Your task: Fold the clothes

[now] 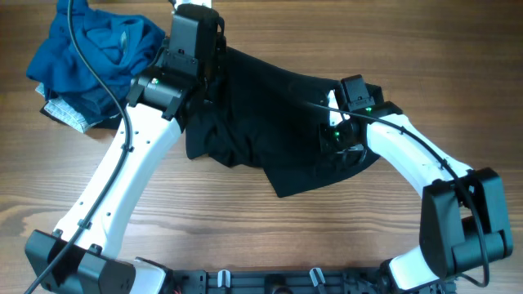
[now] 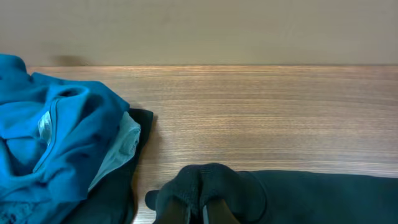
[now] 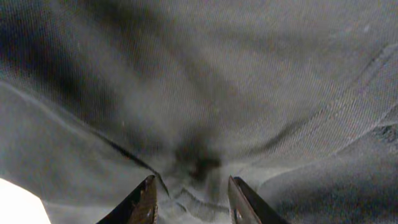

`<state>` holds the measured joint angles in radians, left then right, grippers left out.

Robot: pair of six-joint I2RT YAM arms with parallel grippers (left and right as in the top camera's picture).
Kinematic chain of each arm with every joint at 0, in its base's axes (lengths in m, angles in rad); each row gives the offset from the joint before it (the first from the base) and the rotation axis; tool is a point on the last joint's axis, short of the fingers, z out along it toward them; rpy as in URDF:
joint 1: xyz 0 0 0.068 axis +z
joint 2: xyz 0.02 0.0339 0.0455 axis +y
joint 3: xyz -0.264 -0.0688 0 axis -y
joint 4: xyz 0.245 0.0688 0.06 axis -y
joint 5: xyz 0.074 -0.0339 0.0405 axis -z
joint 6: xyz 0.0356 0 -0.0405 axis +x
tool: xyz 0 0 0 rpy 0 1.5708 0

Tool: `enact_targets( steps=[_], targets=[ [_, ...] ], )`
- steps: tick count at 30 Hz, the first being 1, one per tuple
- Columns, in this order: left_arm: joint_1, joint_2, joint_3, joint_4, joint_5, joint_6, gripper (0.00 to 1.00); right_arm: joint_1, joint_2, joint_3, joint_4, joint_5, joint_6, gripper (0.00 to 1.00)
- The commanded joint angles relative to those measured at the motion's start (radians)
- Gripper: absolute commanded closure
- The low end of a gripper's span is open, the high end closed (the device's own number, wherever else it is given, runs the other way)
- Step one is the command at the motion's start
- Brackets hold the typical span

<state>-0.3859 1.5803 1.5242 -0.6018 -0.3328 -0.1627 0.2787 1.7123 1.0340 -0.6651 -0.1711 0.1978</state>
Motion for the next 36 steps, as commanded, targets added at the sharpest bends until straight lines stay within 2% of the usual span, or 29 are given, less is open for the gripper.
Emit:
enact_targets(
  steps=[1, 4, 7, 16, 17, 21, 23, 29, 33, 36],
  targets=[
    [0.005, -0.011, 0.010, 0.006, 0.003, -0.003, 0.96, 0.004, -0.016, -0.009, -0.013, -0.004, -0.082, 0.61],
    [0.005, -0.011, 0.010, 0.005, 0.003, -0.003, 0.96, 0.030, -0.016, -0.009, -0.014, -0.013, -0.121, 0.57],
    [0.005, -0.011, 0.010, 0.003, 0.003, -0.003, 0.96, 0.061, -0.015, -0.016, -0.006, -0.012, -0.156, 0.48],
    [0.005, -0.011, 0.010, 0.003, 0.003, -0.003, 0.96, 0.068, -0.014, -0.093, 0.107, 0.045, -0.163, 0.48],
    [0.005, -0.011, 0.010, 0.003, 0.004, -0.003, 0.96, 0.068, -0.014, -0.093, 0.117, 0.045, -0.157, 0.52],
    [0.005, -0.011, 0.010, 0.003, 0.003, -0.003, 0.96, 0.068, -0.014, -0.091, 0.149, 0.068, -0.111, 0.86],
    [0.005, -0.011, 0.010, 0.003, 0.003, -0.003, 0.96, 0.068, -0.014, -0.086, 0.150, 0.068, -0.111, 0.96],
    [0.005, -0.011, 0.010, 0.003, 0.003, -0.003, 0.96, 0.065, -0.049, -0.052, 0.118, 0.068, -0.102, 0.96],
    [0.005, -0.019, 0.010, 0.010, -0.002, -0.002, 0.96, 0.010, -0.229, 0.124, -0.028, 0.069, -0.042, 0.96],
    [0.005, -0.088, 0.010, 0.031, -0.014, -0.002, 0.96, -0.101, -0.365, 0.222, -0.089, 0.068, -0.013, 0.96]
  ],
)
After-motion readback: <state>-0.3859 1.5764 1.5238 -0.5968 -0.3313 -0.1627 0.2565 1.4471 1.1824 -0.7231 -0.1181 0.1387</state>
